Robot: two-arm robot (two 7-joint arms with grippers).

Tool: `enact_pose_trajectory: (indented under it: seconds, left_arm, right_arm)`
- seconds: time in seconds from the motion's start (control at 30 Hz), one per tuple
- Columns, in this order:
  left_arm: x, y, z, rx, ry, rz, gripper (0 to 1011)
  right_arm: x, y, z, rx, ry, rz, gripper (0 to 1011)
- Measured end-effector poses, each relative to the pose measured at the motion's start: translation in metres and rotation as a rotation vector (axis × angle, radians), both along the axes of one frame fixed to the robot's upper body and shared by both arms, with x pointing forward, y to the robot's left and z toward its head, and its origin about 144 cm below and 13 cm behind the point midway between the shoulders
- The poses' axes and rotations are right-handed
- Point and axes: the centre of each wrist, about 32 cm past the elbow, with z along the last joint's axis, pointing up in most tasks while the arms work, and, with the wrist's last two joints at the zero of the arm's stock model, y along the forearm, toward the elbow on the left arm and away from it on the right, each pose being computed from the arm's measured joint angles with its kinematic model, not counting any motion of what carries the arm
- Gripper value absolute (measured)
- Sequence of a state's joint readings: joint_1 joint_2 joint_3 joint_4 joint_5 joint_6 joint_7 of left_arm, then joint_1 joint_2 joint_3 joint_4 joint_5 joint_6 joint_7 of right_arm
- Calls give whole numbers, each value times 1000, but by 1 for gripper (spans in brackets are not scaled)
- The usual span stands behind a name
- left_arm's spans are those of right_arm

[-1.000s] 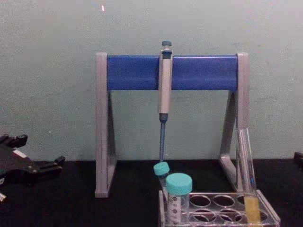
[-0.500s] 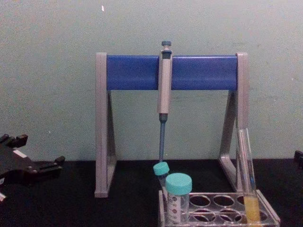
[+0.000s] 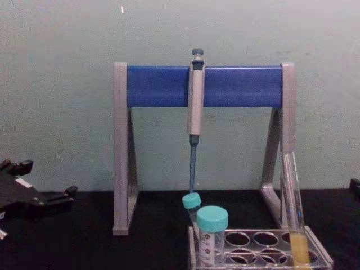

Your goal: Pick up the test tube from the test tube rack, shake it, then place it back into the test tube rack.

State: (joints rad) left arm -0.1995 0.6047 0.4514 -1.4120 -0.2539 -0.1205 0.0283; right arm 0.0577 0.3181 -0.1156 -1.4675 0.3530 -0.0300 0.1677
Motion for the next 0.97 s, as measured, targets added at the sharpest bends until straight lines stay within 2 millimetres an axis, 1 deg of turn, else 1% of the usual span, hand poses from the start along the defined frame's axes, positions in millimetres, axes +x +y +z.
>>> enact_pose_trajectory:
  seconds: [0.97]
  left_arm:
    - [0, 0, 0, 0, 0, 0, 1001]
  right_arm:
    - [0, 0, 0, 0, -1, 0, 1000]
